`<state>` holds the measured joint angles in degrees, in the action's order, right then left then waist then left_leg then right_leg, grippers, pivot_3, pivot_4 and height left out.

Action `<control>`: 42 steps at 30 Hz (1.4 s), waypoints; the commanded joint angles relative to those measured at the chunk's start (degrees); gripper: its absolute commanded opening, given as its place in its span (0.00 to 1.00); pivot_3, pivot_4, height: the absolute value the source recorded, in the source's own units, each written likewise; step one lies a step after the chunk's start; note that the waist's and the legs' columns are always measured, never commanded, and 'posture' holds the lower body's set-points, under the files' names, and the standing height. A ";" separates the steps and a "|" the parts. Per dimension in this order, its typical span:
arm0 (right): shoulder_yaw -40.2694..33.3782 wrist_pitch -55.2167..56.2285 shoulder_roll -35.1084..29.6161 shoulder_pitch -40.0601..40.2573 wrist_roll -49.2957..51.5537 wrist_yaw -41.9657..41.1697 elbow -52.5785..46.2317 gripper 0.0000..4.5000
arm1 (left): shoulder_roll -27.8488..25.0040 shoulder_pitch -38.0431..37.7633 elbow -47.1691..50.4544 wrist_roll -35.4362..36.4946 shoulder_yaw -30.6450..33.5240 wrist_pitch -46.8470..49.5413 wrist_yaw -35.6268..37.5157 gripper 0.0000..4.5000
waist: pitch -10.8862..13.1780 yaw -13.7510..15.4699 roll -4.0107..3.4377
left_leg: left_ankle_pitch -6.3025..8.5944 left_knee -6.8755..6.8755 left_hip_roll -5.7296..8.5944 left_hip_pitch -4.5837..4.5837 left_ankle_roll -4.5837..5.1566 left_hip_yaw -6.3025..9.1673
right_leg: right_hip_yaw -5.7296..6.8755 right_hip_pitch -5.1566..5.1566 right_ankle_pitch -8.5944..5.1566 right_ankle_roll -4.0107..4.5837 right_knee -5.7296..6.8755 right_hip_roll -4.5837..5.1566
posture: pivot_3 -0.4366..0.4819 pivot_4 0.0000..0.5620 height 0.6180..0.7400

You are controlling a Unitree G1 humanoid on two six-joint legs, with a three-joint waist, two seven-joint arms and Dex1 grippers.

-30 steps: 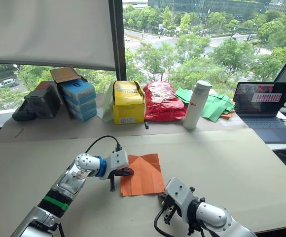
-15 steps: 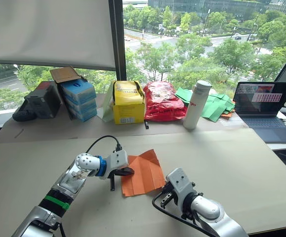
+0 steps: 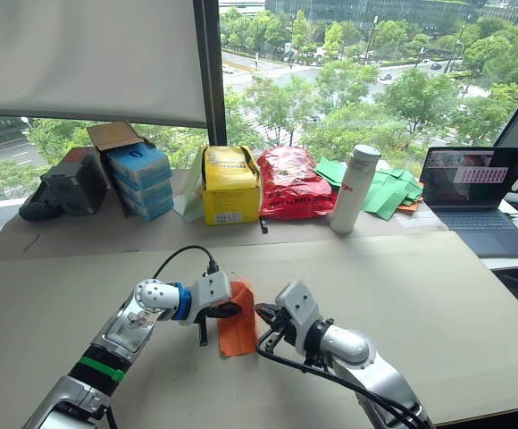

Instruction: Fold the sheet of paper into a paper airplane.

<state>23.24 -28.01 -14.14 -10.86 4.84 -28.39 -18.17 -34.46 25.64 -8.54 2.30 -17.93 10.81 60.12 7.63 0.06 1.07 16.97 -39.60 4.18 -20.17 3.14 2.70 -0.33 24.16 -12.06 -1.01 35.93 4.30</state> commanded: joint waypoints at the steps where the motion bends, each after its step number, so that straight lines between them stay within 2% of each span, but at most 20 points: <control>1: 2.18 1.54 0.31 -3.07 -0.28 -3.04 2.74 0.01 | -1.88 -2.89 -1.33 -2.61 0.41 3.87 -2.25 0.00 | 0.00 -0.21 0.00 | 0.00 0.00 0.00 0.01 0.00 0.00 | -0.01 0.01 0.00 0.00 0.01 0.01 | 0.48 0.27 1.00; 8: 5.70 1.82 -0.99 -6.15 -3.12 -7.01 10.47 0.01 | -5.04 -6.64 6.69 0.23 7.06 9.41 -4.36 0.00 | 0.03 -1.41 -0.03 | -0.04 0.22 -0.01 -0.03 -0.09 -0.07 | -0.20 0.09 0.01 0.02 0.10 0.01 | 0.48 0.27 1.00; 14: 5.63 0.54 -0.97 -7.85 -2.92 -9.02 13.14 0.01 | -7.21 -8.60 15.70 7.99 15.64 16.89 -4.19 0.00 | 0.10 -1.20 0.00 | -0.15 0.61 -0.02 -0.03 -0.27 0.02 | -0.24 0.32 0.01 0.04 0.12 0.00 | 0.48 0.27 1.00; 19: 5.45 0.34 -1.06 -8.79 -2.97 -9.99 14.14 0.01 | -6.36 -7.92 19.89 14.00 18.82 21.85 -3.83 0.00 | 0.13 -0.99 0.02 | -0.14 0.61 -0.02 -0.05 -0.27 0.01 | -0.25 0.28 0.02 0.05 0.03 0.03 | 0.48 0.27 1.00; 24: 5.04 -0.03 -0.86 -9.31 -2.96 -10.34 14.36 0.01 | -3.35 -8.61 19.15 13.86 14.90 21.47 -5.10 0.00 | 0.13 -1.01 0.02 | -0.14 0.63 -0.02 -0.04 -0.28 0.01 | -0.26 0.27 0.02 0.06 0.04 0.02 | 0.48 0.27 1.00; 32: 4.11 -1.16 -0.90 -10.58 -2.74 -10.49 13.92 0.01 | -2.84 -10.28 12.01 6.71 6.74 14.10 -5.70 0.00 | 0.13 -0.87 0.02 | -0.15 0.64 -0.02 -0.04 -0.30 0.02 | -0.28 0.29 0.03 0.08 0.03 0.03 | 0.48 0.27 1.00; 39: 2.98 -0.40 -0.41 -13.74 -2.84 -10.30 18.37 0.01 | -3.18 -9.98 11.77 6.70 6.67 12.75 -4.79 0.00 | 0.13 -0.87 0.02 | -0.16 0.64 -0.01 -0.03 -0.31 0.01 | -0.28 0.23 0.04 0.10 -0.02 0.04 | 0.48 0.27 1.00; 42: 2.18 1.55 0.76 -17.43 -3.29 -10.17 24.57 0.01 | -3.41 -10.38 12.03 6.55 6.69 13.02 -4.84 0.00 | 0.13 -0.93 0.01 | -0.16 0.64 -0.02 -0.02 -0.31 0.00 | -0.28 0.23 0.05 0.12 -0.02 0.04 | 0.48 0.27 1.00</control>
<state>26.42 -26.91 -13.21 -27.86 2.54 -38.90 3.63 -36.99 15.77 3.72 9.85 -10.65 23.66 55.23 7.77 -0.87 1.08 16.81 -38.96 4.17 -20.20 2.83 2.69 -0.62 24.39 -12.00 -0.86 35.90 4.34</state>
